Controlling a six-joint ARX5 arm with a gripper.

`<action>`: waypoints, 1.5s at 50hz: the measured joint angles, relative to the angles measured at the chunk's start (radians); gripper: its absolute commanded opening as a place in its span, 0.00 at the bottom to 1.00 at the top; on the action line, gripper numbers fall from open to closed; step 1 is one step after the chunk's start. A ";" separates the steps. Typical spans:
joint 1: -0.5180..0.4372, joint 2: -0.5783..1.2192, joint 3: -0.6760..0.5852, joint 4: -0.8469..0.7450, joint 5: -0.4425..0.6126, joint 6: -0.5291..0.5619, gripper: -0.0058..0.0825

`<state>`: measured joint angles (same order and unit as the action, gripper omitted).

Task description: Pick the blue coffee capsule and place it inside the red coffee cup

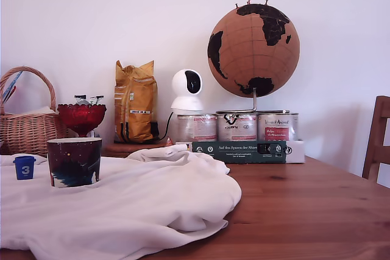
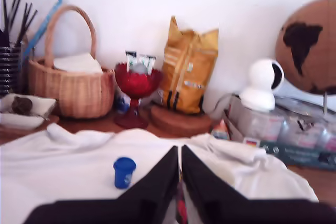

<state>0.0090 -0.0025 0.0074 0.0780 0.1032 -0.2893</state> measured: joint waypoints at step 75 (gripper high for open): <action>0.158 1.494 1.014 -0.391 0.192 0.319 0.67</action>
<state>0.1665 1.4914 1.0214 -0.3126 0.2947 0.0296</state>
